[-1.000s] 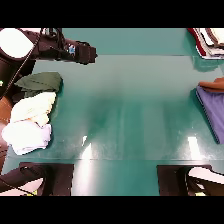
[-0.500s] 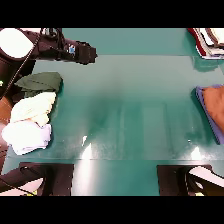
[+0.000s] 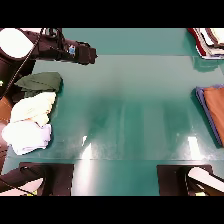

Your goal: Fold the shirts.

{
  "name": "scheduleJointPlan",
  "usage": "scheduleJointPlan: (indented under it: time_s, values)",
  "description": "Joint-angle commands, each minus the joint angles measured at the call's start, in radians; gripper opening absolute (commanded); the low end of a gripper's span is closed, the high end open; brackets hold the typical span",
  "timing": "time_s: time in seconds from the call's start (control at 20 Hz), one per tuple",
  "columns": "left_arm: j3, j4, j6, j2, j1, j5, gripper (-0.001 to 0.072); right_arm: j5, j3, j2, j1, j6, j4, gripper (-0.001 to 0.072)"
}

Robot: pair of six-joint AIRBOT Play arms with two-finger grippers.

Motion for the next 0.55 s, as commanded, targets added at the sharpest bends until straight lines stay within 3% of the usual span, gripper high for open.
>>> scheduleJointPlan:
  time_s: [0.0, 0.1, 0.15, 0.5]
  values:
    - [0.000, -0.004, 0.000, -0.001, 0.000, 0.009, 0.0025, -0.027, 0.089, 0.001, 0.264, -0.001, 0.066, 0.0462]
    - [0.000, -0.005, 0.000, -0.001, 0.000, 0.014, 0.0026, -0.040, 0.121, 0.001, 0.405, -0.001, 0.061, 0.0238]
    - [0.000, -0.004, 0.000, -0.001, 0.000, 0.014, 0.0025, -0.042, 0.136, 0.001, 0.466, -0.001, 0.061, 0.0040]
    - [0.000, -0.004, 0.000, -0.001, 0.000, 0.014, 0.0025, -0.037, 0.161, 0.001, 0.664, -0.001, 0.061, 0.0017]
